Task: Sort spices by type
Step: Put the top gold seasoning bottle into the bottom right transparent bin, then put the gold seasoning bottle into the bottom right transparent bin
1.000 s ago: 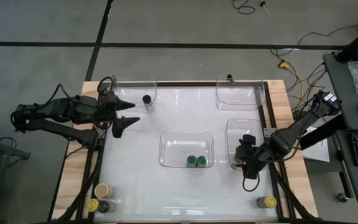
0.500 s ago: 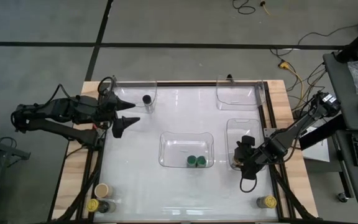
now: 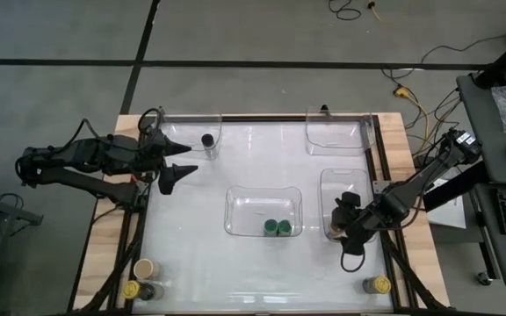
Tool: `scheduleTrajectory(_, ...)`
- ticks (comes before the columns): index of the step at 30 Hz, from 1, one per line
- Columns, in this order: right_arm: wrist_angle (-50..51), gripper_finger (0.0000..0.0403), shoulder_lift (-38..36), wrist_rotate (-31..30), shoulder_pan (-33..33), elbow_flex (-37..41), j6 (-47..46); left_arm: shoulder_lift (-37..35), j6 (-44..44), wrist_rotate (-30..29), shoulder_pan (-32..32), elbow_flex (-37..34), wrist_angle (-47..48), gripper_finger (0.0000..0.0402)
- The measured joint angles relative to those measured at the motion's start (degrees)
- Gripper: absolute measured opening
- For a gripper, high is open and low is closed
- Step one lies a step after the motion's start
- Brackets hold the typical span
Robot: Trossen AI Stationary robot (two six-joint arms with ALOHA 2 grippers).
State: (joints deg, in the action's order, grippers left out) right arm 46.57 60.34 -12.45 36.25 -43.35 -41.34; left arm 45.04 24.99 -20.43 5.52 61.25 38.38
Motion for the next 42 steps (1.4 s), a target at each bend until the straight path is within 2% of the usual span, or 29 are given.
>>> scheduleTrajectory(13,7.7,0.0365,-0.3,0.4,0.0,-7.7,2.2,0.0,0.0,0.0,0.0,0.0,0.2,0.0331)
scheduleTrajectory(19,13.9,0.0365,-0.3,-2.7,0.0,-13.0,3.0,0.8,0.1,0.0,0.0,0.0,0.2,0.0331)
scheduleTrajectory(25,16.8,0.0365,-0.4,-7.6,-0.3,-18.3,6.1,4.6,8.4,0.0,0.0,0.0,0.1,0.0331)
scheduleTrajectory(29,17.3,0.0365,-0.4,-8.2,-0.8,-21.1,6.8,8.4,15.2,0.0,0.0,0.0,-1.9,0.0331)
scheduleTrajectory(36,19.6,0.0365,-0.4,-10.4,-1.0,-24.4,4.6,12.6,8.7,0.6,0.0,0.0,-0.7,0.0331)
scheduleTrajectory(38,19.5,0.0365,-0.4,-11.5,-1.1,-24.7,3.5,13.1,8.7,3.5,0.0,0.0,-0.6,0.0331)
scheduleTrajectory(42,19.5,0.0365,-0.4,-12.3,-1.1,-24.8,1.3,13.8,10.2,18.5,0.0,0.0,0.6,0.0331)
